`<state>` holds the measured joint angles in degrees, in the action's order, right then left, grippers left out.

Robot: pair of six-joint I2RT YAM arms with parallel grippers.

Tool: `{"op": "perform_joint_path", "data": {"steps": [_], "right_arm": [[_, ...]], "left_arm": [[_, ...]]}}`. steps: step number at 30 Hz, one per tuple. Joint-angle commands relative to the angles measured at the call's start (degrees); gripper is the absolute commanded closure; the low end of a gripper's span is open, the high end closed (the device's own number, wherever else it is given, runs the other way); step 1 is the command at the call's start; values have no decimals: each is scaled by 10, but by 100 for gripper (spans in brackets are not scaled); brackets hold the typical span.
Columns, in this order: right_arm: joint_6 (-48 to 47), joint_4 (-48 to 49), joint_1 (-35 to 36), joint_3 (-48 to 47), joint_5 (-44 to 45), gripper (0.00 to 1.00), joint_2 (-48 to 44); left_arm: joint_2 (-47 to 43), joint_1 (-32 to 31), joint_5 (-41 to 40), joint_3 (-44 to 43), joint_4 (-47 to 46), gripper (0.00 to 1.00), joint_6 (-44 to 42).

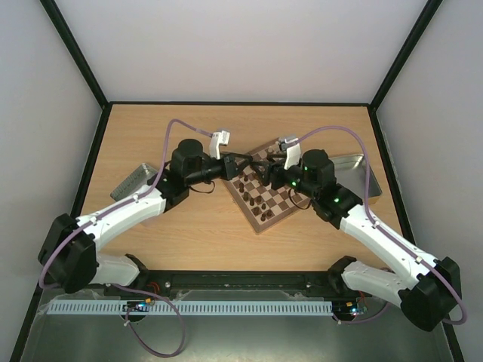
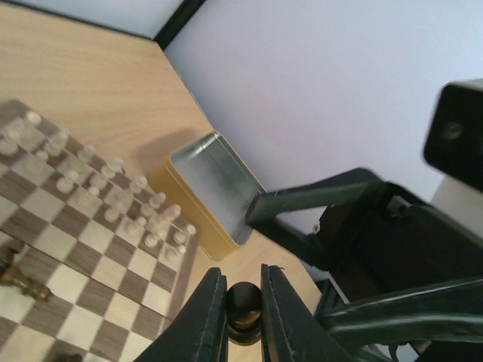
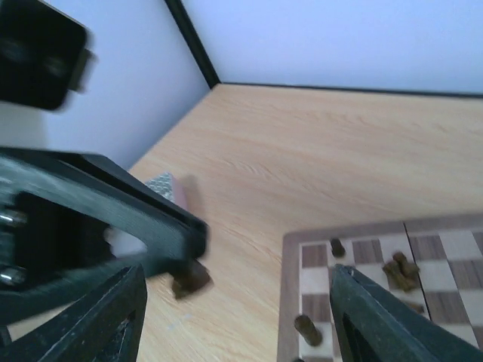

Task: Set up the chess pieces on the board
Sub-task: Place the chess piece on the chessboard.

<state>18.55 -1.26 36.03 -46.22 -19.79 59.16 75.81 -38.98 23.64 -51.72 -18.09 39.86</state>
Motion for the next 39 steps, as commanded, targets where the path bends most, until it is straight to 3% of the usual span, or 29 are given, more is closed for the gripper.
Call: {"op": "perform_joint_path", "data": {"steps": [1, 5, 9, 19, 28, 37, 39], "right_arm": [[-48, 68, 2, -4, -48, 35, -4], [-96, 42, 2, -9, -52, 40, -2], [-141, 16, 2, -9, -57, 55, -8], [-156, 33, 1, 5, -58, 54, -10], [-167, 38, 2, -15, -43, 85, 11], [-165, 55, 2, 6, -3, 84, -29], [-170, 54, 2, 8, -10, 89, -35]], "left_arm": [[17, 3, 57, -27, 3, 89, 77], [31, 4, 70, -54, 8, 89, 82], [37, 5, 67, -61, 18, 89, 82], [47, 9, 101, -70, 17, 88, 87], [65, 9, 150, -76, -15, 88, 107], [65, 9, 160, -74, -2, 84, 93], [66, 9, 161, -76, 5, 84, 88]]}}
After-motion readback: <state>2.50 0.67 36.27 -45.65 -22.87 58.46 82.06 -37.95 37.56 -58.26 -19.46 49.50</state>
